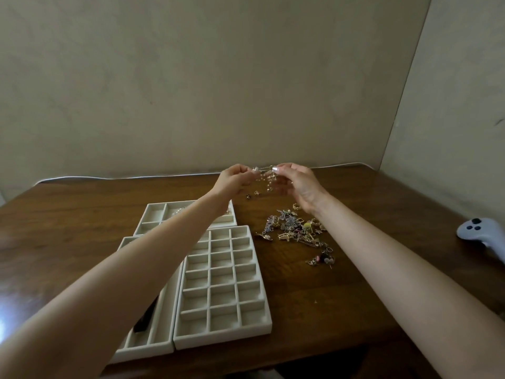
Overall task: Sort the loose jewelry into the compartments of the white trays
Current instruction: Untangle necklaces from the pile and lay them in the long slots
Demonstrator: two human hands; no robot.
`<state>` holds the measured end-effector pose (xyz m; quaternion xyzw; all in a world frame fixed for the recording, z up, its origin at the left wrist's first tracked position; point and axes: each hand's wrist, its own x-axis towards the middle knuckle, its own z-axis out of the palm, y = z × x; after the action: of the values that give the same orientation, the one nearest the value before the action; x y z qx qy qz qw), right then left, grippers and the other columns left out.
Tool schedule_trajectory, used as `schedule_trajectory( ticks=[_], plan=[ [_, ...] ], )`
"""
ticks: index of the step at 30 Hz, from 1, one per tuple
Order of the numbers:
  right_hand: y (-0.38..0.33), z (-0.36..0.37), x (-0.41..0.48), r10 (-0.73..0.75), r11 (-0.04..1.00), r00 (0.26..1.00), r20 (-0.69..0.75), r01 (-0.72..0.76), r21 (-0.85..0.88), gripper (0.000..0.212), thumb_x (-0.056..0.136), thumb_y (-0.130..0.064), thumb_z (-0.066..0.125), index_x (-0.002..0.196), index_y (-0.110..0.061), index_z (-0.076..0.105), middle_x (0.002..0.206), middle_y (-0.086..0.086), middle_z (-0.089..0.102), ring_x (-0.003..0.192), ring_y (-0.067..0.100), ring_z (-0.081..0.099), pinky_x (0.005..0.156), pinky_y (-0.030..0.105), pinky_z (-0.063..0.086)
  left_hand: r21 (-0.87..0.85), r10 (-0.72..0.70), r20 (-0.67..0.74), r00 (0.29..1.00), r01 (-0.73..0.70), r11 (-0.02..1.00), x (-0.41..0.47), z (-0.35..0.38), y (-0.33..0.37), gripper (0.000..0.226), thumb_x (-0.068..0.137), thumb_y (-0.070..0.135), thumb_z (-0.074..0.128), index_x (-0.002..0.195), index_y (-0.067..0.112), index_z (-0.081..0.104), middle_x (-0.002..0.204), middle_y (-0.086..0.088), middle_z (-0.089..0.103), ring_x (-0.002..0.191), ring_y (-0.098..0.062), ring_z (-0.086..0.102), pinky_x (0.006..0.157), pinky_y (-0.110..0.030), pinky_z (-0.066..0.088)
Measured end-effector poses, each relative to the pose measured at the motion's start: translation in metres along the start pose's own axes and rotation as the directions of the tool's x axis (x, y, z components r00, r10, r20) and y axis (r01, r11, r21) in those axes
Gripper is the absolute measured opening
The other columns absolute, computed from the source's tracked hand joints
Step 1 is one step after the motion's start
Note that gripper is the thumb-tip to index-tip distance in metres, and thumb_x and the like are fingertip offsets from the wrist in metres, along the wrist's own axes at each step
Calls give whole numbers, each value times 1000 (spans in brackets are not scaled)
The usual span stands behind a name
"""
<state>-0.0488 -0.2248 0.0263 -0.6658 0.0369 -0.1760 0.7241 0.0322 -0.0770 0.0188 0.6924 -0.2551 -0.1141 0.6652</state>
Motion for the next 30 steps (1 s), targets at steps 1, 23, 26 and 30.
schedule_trajectory(
  ticks=[1,23,26,30],
  plan=[
    [-1,1,1,-3,1000,1000,9,3,4,7,93,-8,54,87,-12,56,83,4,59,72,15,58,61,25,51,-26,-5,-3,1000,5,1000,0,-2,2,12,87,18,62,79,16,54,72,4,58,64,-7,53,56,-17,43],
    [2,36,3,131,986,961,243,-151,65,40,85,-3,61,125,-2,55,93,10,59,58,10,52,52,21,44,-591,34,169,985,74,803,-25,-33,21,22,89,-1,45,99,17,54,109,2,66,52,-4,55,47,-15,46],
    [2,44,3,137,991,954,265,-135,-25,26,88,-9,61,114,-5,63,77,2,58,52,7,45,45,15,36,-560,83,126,989,2,828,-29,-38,18,29,89,-5,45,108,15,54,116,0,64,73,-12,62,55,-17,50],
    [1,56,1,111,993,947,300,-95,-68,18,92,-21,57,91,-8,70,75,1,67,61,8,52,53,18,36,-566,93,47,995,-50,823,-34,-46,13,31,89,-4,45,111,16,53,116,3,63,76,-11,62,70,-24,51]
  ],
)
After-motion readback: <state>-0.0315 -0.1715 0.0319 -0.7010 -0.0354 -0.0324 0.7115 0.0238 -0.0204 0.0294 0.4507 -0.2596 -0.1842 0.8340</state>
